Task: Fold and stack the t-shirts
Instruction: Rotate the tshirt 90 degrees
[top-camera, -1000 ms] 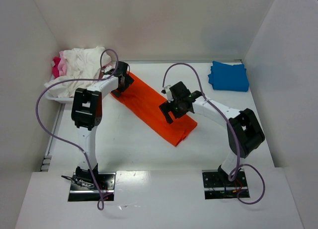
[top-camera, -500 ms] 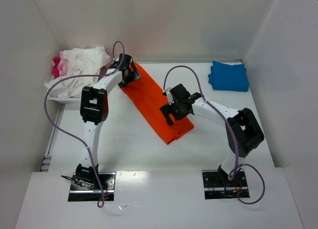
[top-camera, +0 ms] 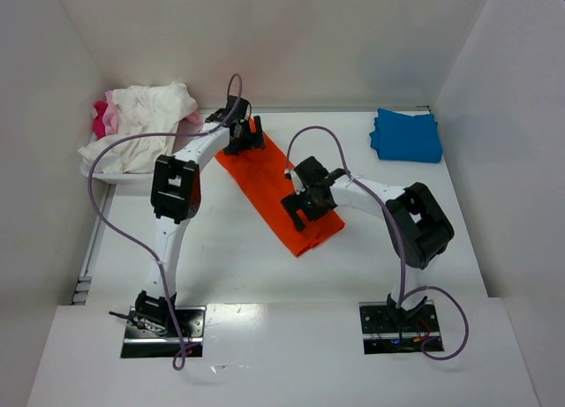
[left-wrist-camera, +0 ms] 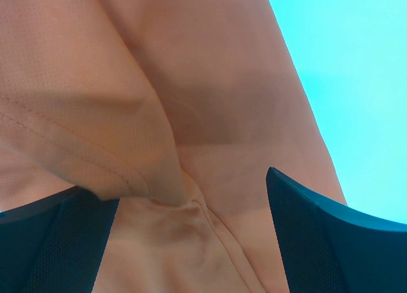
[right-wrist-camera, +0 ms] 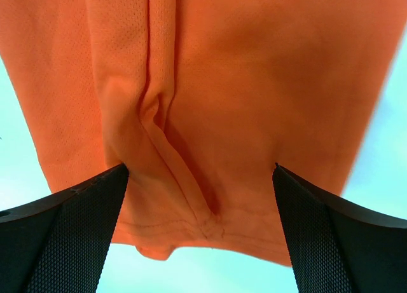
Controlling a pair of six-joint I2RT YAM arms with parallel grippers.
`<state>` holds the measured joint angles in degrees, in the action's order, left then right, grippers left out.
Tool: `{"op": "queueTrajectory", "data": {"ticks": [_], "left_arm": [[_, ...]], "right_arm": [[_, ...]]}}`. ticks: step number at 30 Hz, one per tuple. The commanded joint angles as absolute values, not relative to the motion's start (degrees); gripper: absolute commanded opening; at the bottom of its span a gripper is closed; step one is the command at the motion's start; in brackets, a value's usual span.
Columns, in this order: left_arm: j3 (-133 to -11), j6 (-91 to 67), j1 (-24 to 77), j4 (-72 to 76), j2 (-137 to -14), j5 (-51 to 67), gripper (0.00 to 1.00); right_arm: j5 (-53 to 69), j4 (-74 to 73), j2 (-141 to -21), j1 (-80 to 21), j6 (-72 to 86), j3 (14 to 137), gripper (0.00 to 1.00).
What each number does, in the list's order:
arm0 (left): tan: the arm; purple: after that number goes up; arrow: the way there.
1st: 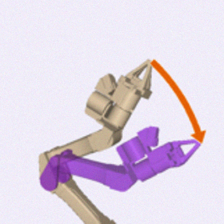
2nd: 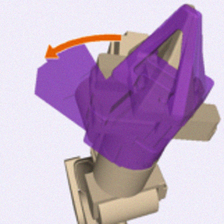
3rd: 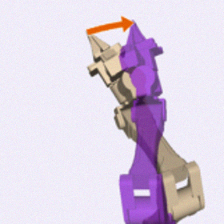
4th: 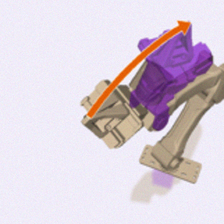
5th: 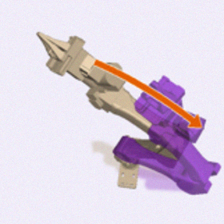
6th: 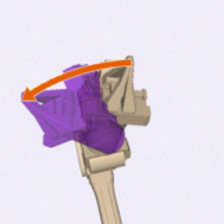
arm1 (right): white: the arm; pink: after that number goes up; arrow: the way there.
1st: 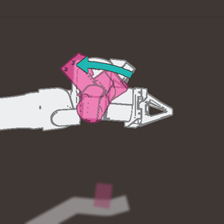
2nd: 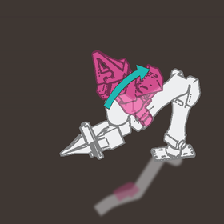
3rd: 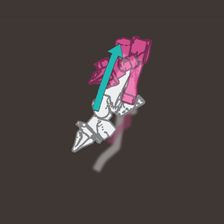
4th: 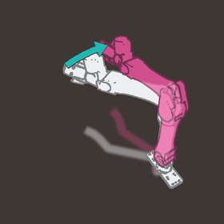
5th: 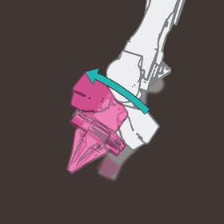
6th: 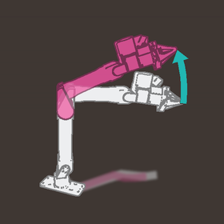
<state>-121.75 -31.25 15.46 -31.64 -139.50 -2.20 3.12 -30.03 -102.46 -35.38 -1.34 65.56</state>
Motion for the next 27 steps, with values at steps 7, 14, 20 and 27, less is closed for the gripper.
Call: {"op": "queueTrajectory", "data": {"ticks": [7, 14, 20, 27], "left_arm": [[-119.01, -30.76, 15.73, -31.84, -128.68, -7.38, 1.0], [-115.74, -31.29, 13.56, -31.2, -118.23, -8.09, 1.0], [-110.99, -30.3, 11.78, -31.2, -113.67, -9.31, 1.0], [-100.89, -32.26, 8.61, -27.46, -112.41, -6.33, 1.0]], "right_arm": [[8.61, -25.84, -105.21, -37.07, 0.09, 66.71, 1.0], [9.63, -26.37, -107.75, -41.98, 1.66, 68.06, 1.0], [13.79, -24.44, -108.37, -45.11, 6.2, 68.91, 1.0], [14.85, -22.75, -107.23, -51.38, 9.7, 68.91, 1.0]]}}
